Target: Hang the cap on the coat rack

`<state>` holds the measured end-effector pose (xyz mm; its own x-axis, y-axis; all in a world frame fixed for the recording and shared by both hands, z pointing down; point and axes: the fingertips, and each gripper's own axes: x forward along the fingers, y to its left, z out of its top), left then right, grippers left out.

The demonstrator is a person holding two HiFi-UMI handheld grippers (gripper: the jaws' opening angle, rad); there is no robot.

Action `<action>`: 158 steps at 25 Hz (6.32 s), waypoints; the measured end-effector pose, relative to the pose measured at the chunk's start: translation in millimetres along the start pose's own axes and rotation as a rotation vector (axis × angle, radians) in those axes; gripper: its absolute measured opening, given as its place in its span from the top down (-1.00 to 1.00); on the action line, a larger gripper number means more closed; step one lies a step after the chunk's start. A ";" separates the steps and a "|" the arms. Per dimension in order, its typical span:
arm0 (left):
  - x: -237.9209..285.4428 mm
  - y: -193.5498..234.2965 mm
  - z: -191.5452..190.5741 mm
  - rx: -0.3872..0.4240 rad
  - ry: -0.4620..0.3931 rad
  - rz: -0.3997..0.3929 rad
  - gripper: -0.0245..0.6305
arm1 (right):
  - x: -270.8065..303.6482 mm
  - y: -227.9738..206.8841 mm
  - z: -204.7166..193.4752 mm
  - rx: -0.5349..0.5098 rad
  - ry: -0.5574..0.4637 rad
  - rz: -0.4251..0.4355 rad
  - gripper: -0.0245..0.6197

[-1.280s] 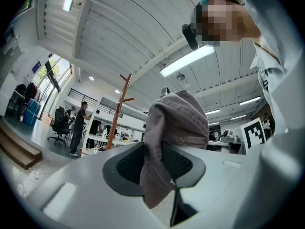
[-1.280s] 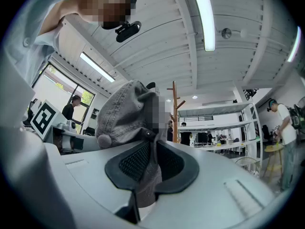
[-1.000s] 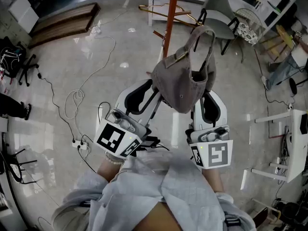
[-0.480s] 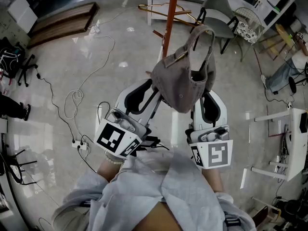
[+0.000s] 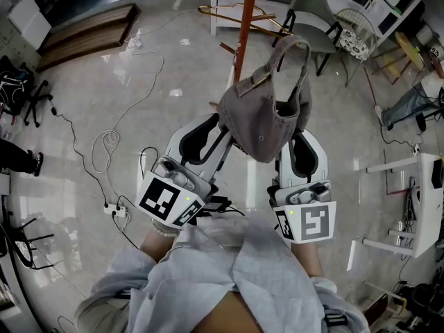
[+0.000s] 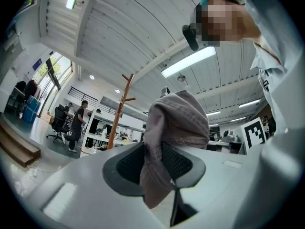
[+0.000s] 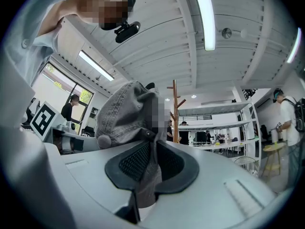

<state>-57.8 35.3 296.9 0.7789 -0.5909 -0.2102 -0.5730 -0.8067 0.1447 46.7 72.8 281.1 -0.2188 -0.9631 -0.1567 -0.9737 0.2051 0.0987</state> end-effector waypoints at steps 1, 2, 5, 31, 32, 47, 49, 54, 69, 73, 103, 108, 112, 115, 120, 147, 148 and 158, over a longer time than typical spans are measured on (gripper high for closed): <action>-0.6 0.9 0.4 0.000 -0.001 -0.002 0.56 | 0.5 1.0 0.2 -0.001 0.000 -0.002 0.76; -1.4 1.9 0.9 0.000 -0.002 -0.004 0.56 | 1.3 2.1 0.4 -0.003 0.000 -0.004 0.76; -5.8 5.9 2.4 -0.003 -0.006 -0.008 0.56 | 3.5 8.0 0.8 -0.004 -0.003 -0.012 0.76; 2.5 23.7 0.0 -0.006 -0.008 -0.028 0.56 | 19.8 8.4 -4.2 0.005 -0.014 -0.041 0.75; 5.4 26.4 -0.4 -0.003 -0.009 -0.023 0.56 | 23.6 6.7 -5.2 0.006 -0.016 -0.036 0.76; 71.3 59.7 -12.0 0.011 -0.016 0.051 0.56 | 85.2 -44.9 -22.7 0.018 -0.026 0.036 0.76; 81.9 62.4 -13.3 0.012 -0.017 0.056 0.56 | 92.8 -54.0 -24.0 0.021 -0.030 0.041 0.76; 102.8 72.3 -15.9 0.025 -0.016 0.084 0.56 | 113.6 -71.1 -29.4 0.039 -0.036 0.071 0.76; 155.5 81.7 -14.1 0.056 -0.032 0.153 0.56 | 153.2 -118.5 -29.6 0.052 -0.056 0.148 0.76; 155.5 81.7 -13.3 0.065 -0.038 0.172 0.56 | 155.8 -119.2 -28.7 0.052 -0.066 0.169 0.76; 168.7 100.3 -2.7 0.084 -0.056 0.174 0.56 | 179.3 -122.7 -24.6 0.052 -0.091 0.162 0.76; 171.0 114.4 5.7 0.082 -0.069 0.171 0.56 | 193.5 -117.5 -18.6 0.038 -0.097 0.162 0.76; 172.4 123.5 9.0 0.071 -0.080 0.168 0.56 | 203.0 -115.0 -15.7 0.022 -0.100 0.159 0.76; 176.4 129.1 14.2 0.068 -0.090 0.165 0.56 | 210.7 -115.4 -10.8 0.010 -0.104 0.155 0.76; 178.9 137.7 23.9 0.075 -0.108 0.159 0.56 | 221.3 -112.7 -3.3 0.002 -0.123 0.154 0.76; 209.5 201.7 48.3 0.021 -0.148 0.136 0.56 | 296.6 -109.4 12.5 -0.068 -0.088 0.148 0.76; 212.2 203.9 48.1 0.012 -0.148 0.134 0.56 | 299.4 -111.0 12.1 -0.070 -0.085 0.145 0.76; 237.5 226.0 32.2 -0.067 -0.126 0.108 0.56 | 323.4 -125.2 -1.6 -0.099 -0.039 0.102 0.76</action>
<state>-10.6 -287.2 248.6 0.6732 -0.6717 -0.3092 -0.6298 -0.7399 0.2362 98.0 -264.7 219.7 -0.3200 -0.9304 -0.1785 -0.9359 0.2812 0.2120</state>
